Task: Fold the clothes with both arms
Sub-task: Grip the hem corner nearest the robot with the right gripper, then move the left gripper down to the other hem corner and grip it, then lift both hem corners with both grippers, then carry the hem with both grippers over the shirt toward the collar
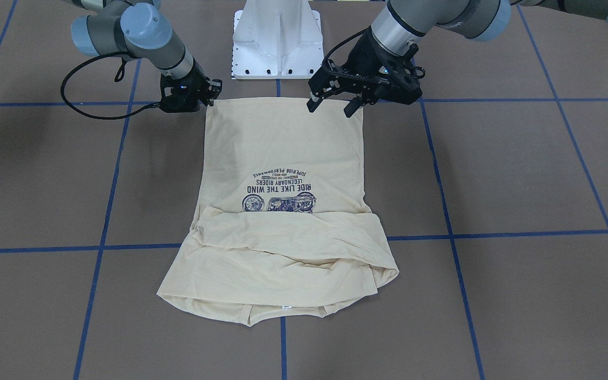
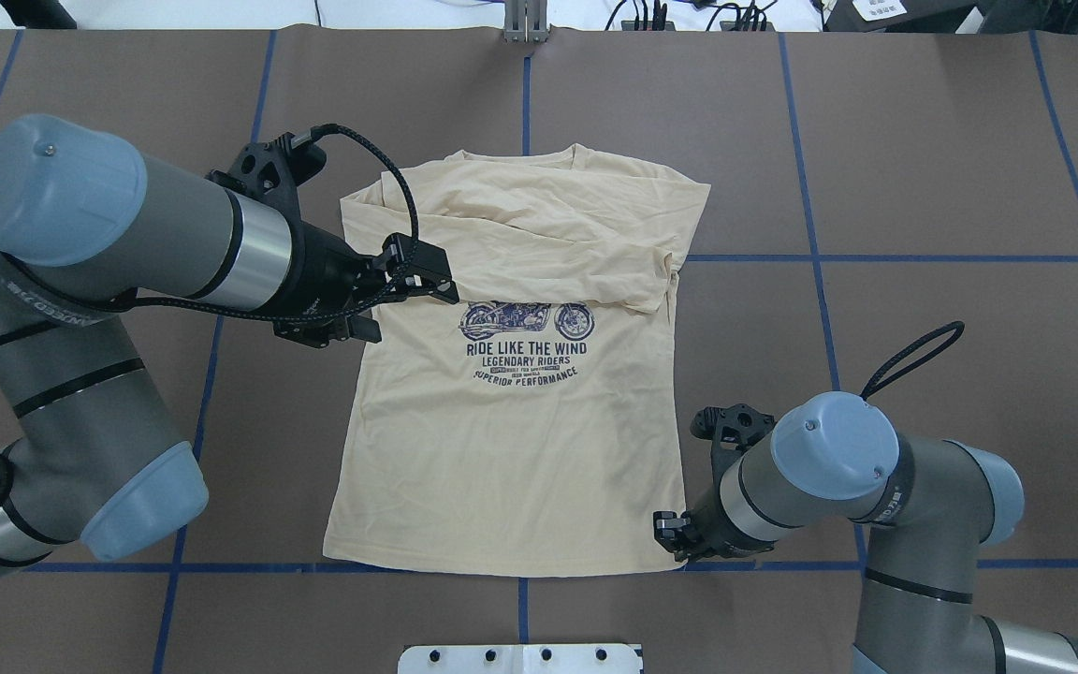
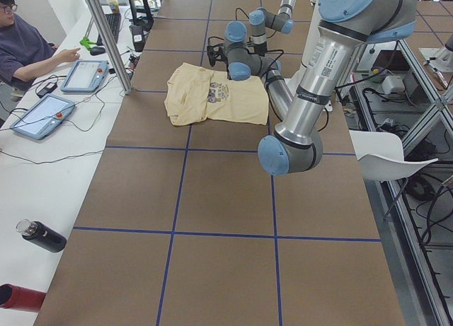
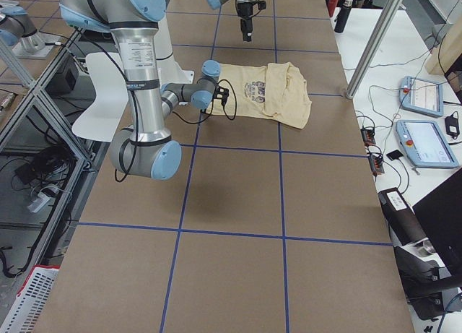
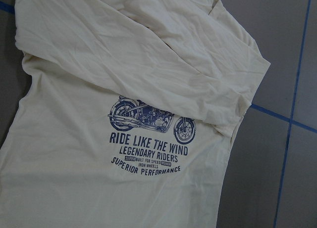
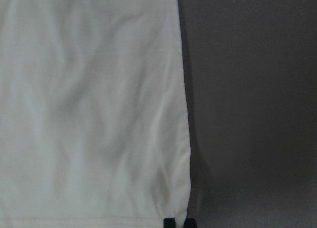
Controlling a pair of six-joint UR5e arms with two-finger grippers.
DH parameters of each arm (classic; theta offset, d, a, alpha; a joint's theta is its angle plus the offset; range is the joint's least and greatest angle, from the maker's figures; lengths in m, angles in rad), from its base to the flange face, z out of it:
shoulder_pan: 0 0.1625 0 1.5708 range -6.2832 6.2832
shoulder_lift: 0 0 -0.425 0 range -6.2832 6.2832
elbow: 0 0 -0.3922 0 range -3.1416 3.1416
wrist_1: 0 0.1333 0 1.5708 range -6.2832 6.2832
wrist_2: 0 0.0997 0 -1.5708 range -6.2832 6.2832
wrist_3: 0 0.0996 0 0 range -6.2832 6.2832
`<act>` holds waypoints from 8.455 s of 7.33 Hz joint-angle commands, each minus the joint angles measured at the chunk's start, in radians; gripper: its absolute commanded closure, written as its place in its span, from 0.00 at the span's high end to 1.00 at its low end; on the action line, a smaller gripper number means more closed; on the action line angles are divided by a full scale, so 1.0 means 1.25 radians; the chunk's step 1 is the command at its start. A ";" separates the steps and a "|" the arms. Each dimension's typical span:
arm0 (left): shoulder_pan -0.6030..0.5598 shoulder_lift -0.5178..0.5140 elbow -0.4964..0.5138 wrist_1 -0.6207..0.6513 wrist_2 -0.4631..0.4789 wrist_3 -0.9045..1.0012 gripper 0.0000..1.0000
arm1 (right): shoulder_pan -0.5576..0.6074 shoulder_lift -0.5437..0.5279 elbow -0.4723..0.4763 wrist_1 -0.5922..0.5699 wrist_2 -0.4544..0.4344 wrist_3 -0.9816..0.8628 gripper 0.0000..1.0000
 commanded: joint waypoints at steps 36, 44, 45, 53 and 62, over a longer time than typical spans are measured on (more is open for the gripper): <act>0.313 0.257 0.018 -0.045 0.198 -0.144 0.00 | 0.045 0.004 0.024 0.010 0.009 0.002 0.00; 0.395 0.299 -0.097 -0.001 0.194 -0.107 0.00 | 0.044 -0.087 0.111 0.010 0.242 0.002 0.00; 0.417 0.299 -0.112 0.004 0.194 -0.107 0.00 | 0.044 -0.121 0.140 0.009 0.282 0.002 0.00; 0.278 0.302 -0.208 0.012 0.086 -0.043 0.00 | 0.117 -0.117 0.134 0.015 0.285 -0.007 0.00; -0.022 0.086 -0.077 0.161 -0.012 0.088 0.00 | 0.437 0.083 -0.046 0.011 0.324 -0.010 0.00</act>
